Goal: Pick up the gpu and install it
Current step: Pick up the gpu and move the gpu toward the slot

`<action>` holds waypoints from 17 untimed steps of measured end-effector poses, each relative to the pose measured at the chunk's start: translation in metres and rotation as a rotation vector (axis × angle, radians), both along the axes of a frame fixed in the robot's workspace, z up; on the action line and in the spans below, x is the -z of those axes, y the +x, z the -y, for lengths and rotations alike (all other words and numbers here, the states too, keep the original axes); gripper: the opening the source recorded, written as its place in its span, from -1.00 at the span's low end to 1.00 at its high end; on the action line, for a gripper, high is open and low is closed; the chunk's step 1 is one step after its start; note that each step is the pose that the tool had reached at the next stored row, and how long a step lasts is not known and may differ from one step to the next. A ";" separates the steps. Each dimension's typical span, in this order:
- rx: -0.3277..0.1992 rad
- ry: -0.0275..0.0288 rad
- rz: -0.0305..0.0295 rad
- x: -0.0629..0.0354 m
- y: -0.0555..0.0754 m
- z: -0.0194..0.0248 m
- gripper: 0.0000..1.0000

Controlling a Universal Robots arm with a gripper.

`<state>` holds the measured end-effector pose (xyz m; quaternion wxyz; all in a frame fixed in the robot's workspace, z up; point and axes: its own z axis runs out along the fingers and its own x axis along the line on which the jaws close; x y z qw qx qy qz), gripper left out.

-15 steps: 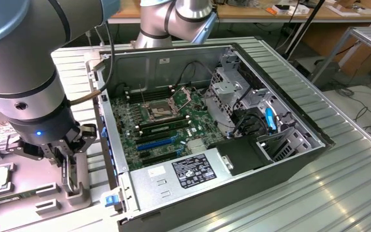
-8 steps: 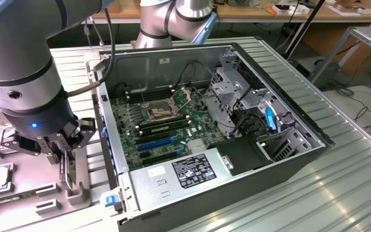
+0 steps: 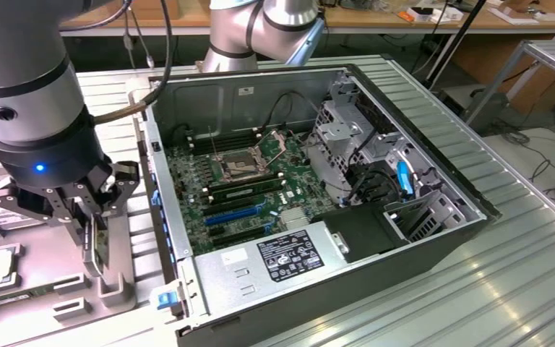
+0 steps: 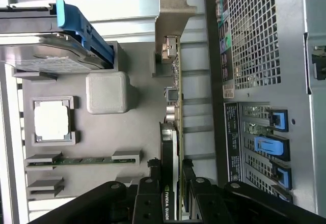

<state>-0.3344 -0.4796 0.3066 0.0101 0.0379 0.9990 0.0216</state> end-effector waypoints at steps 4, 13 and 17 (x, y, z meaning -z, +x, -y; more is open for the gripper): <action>-0.003 0.0003 0.0003 -0.0033 0.000 0.0000 -0.47; -0.010 0.0000 -0.0002 -0.0128 0.000 0.0000 -0.47; -0.014 0.0000 -0.0001 -0.0199 0.000 0.0000 -0.47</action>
